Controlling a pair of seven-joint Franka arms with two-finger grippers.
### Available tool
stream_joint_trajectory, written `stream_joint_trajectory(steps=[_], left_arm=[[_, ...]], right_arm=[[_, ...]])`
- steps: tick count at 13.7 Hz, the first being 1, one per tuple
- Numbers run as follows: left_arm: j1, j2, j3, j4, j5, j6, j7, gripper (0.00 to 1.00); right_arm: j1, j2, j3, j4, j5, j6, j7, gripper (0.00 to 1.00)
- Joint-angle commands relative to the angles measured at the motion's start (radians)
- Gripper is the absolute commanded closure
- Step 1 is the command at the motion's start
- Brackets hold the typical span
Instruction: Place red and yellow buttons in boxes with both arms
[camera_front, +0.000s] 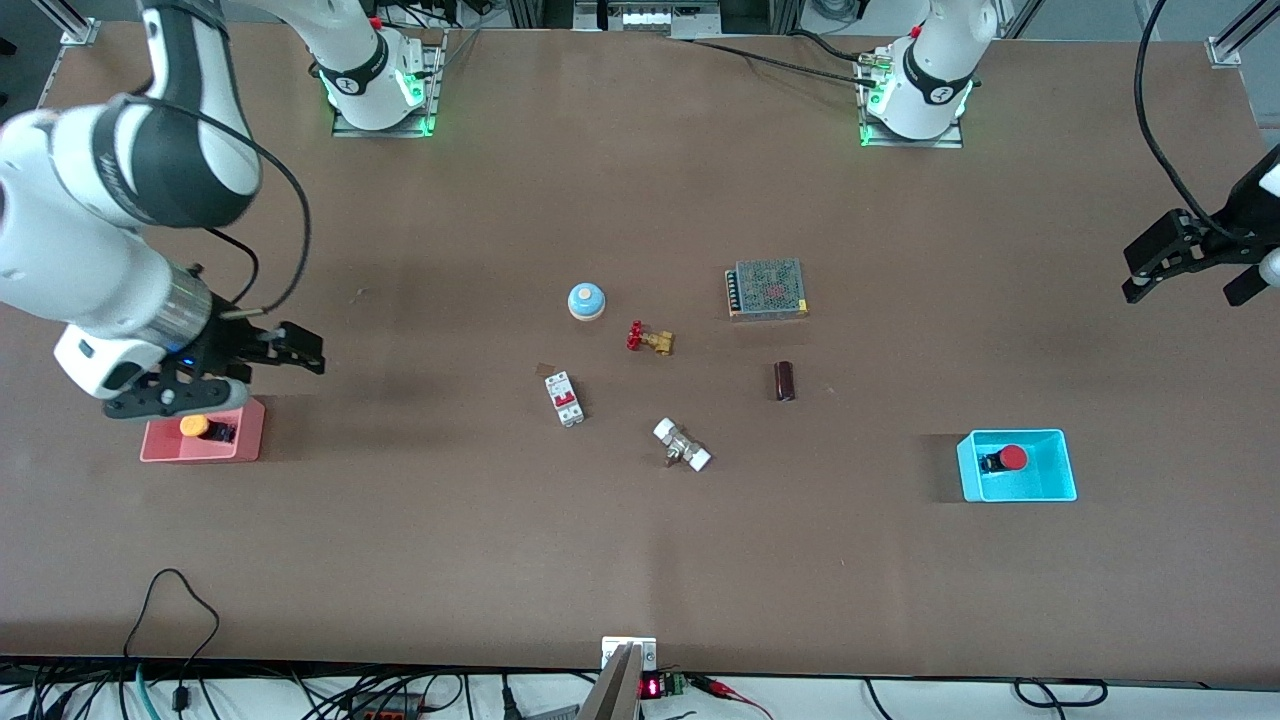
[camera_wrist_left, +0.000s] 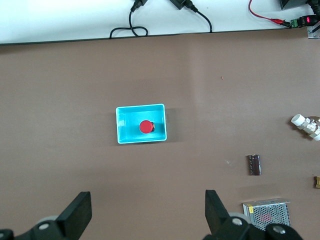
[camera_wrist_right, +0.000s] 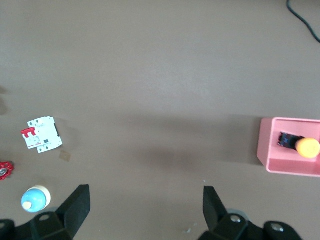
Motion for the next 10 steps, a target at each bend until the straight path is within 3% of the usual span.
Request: stream_joint_trajectory(steps=[1, 3, 5, 7, 9, 10], left_arm=[[-0.084, -0.021, 0.085, -0.019, -0.014, 0.001, 0.016, 0.00], [-0.199, -0.030, 0.201, -0.019, -0.014, -0.011, 0.015, 0.00], [-0.202, -0.033, 0.210, -0.019, -0.014, -0.016, 0.015, 0.00], [-0.202, -0.033, 0.212, -0.020, -0.020, -0.019, 0.004, 0.00], [-0.198, -0.033, 0.212, -0.022, -0.029, -0.039, 0.007, 0.00], [-0.196, -0.033, 0.212, -0.023, -0.029, -0.043, 0.007, 0.00]], right_arm=[[-0.007, -0.028, -0.035, 0.002, -0.013, -0.041, -0.004, 0.00], [-0.008, -0.040, -0.061, 0.037, -0.015, -0.102, -0.006, 0.00], [-0.065, -0.055, -0.044, 0.054, -0.005, -0.157, -0.003, 0.00], [-0.291, -0.072, 0.183, 0.087, -0.042, -0.197, 0.001, 0.00], [-0.463, -0.113, 0.389, 0.112, -0.183, -0.228, 0.010, 0.00], [-0.482, -0.139, 0.411, 0.091, -0.214, -0.237, 0.014, 0.00]])
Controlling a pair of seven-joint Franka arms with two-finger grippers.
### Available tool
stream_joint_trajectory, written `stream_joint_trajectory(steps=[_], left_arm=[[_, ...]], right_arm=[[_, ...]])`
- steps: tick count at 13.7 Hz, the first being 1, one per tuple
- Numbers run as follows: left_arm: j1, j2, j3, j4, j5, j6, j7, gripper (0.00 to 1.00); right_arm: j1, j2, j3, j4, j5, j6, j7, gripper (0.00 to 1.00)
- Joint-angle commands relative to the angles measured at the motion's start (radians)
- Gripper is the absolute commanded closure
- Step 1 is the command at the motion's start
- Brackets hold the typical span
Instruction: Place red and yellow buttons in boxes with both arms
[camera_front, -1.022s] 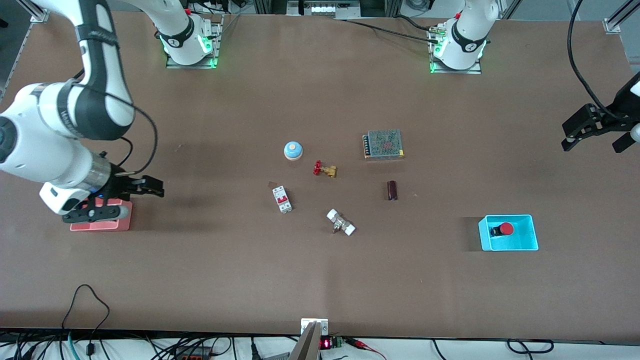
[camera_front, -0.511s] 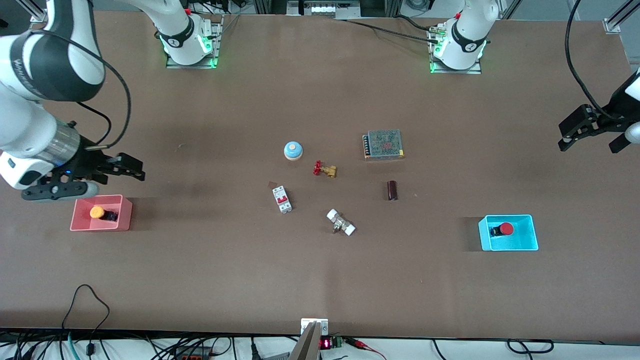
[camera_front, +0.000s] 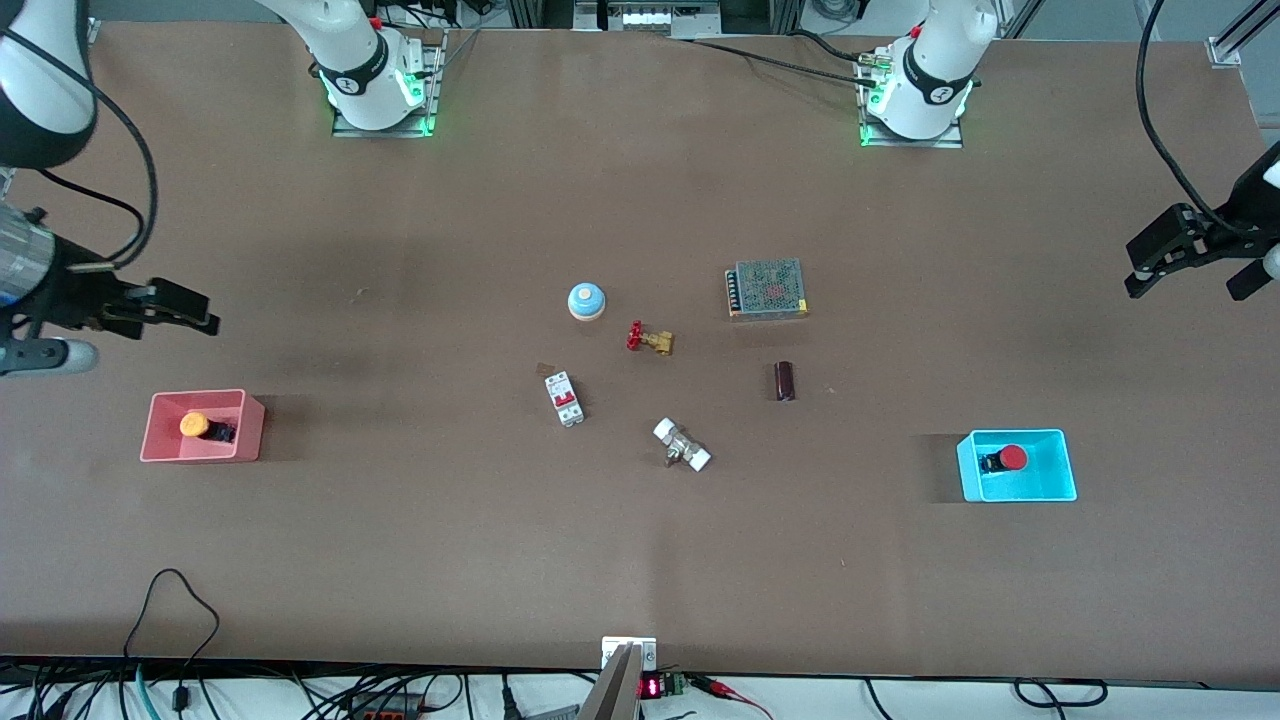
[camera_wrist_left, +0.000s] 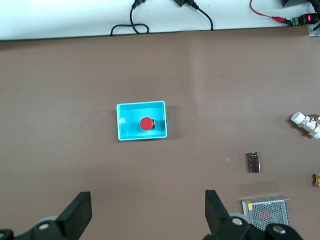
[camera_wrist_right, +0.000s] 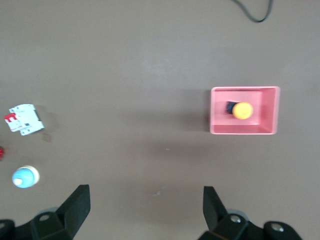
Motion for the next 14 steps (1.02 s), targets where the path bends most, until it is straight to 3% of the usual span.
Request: stream_joint_trajectory(steps=[1, 6, 14], left_arm=[[-0.011, -0.024, 0.016, -0.023, -0.020, -0.018, 0.006, 0.00], [-0.004, -0.023, 0.016, -0.014, -0.020, -0.038, 0.007, 0.00], [-0.006, -0.017, 0.010, -0.012, -0.020, -0.038, 0.001, 0.00]], right_arm=[[-0.088, -0.079, 0.107, -0.039, -0.079, -0.041, 0.016, 0.00], [-0.102, -0.184, 0.107, -0.218, -0.079, 0.031, 0.053, 0.00], [-0.112, -0.209, 0.105, -0.211, -0.081, -0.021, 0.036, 0.00]])
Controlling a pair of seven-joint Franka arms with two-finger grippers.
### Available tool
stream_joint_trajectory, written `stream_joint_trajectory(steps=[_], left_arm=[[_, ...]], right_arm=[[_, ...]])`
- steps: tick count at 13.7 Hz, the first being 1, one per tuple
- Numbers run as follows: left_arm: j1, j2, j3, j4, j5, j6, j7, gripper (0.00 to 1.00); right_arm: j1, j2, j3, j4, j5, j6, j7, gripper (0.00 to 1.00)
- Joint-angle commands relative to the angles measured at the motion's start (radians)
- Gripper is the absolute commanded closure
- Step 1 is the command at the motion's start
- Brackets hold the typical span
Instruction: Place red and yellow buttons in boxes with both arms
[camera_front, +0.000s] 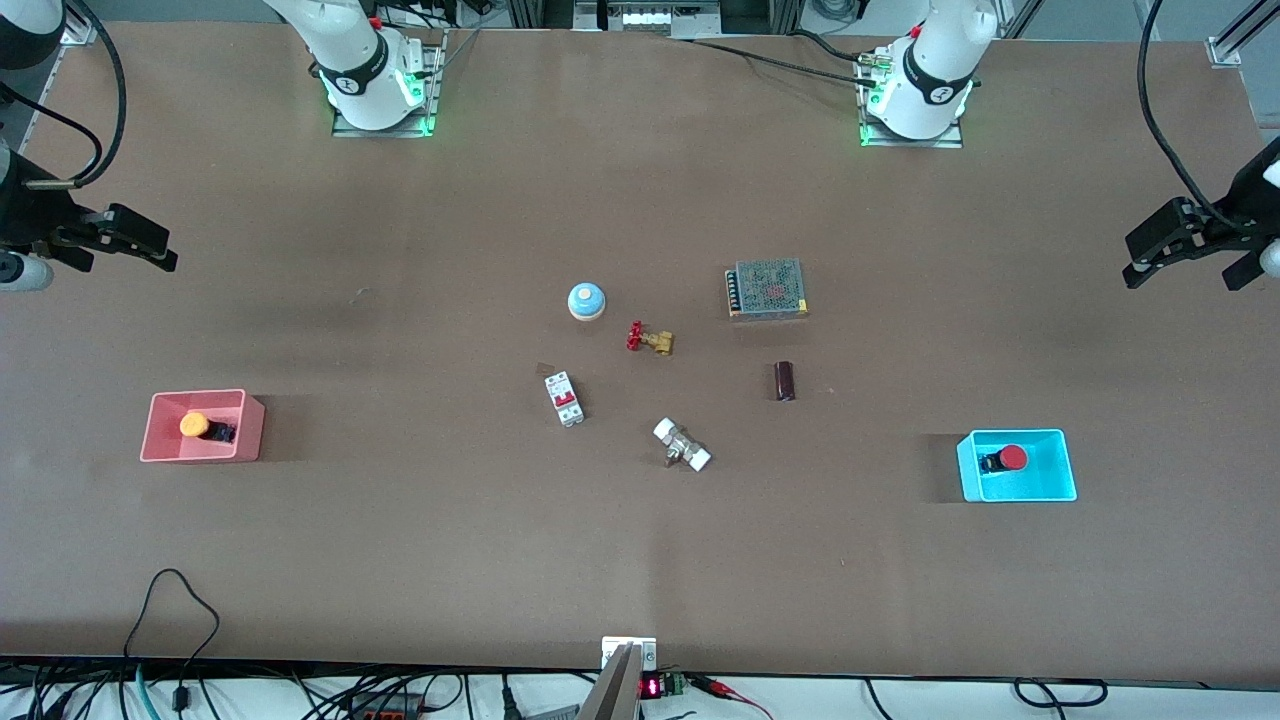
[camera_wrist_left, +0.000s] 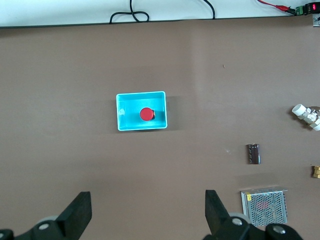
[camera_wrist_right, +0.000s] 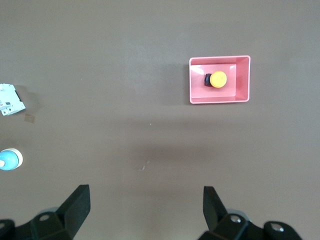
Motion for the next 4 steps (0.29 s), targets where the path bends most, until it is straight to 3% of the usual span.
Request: stream_joint_trajectory(steps=[1, 4], left_arm=[[-0.006, -0.012, 0.002, -0.012, -0.017, -0.008, 0.003, 0.00], [-0.006, -0.012, 0.002, -0.006, -0.032, -0.003, 0.006, 0.00]], right_arm=[[-0.028, -0.021, 0.022, -0.016, -0.014, -0.015, -0.002, 0.00], [-0.031, -0.021, 0.024, -0.013, -0.016, -0.012, -0.003, 0.00]])
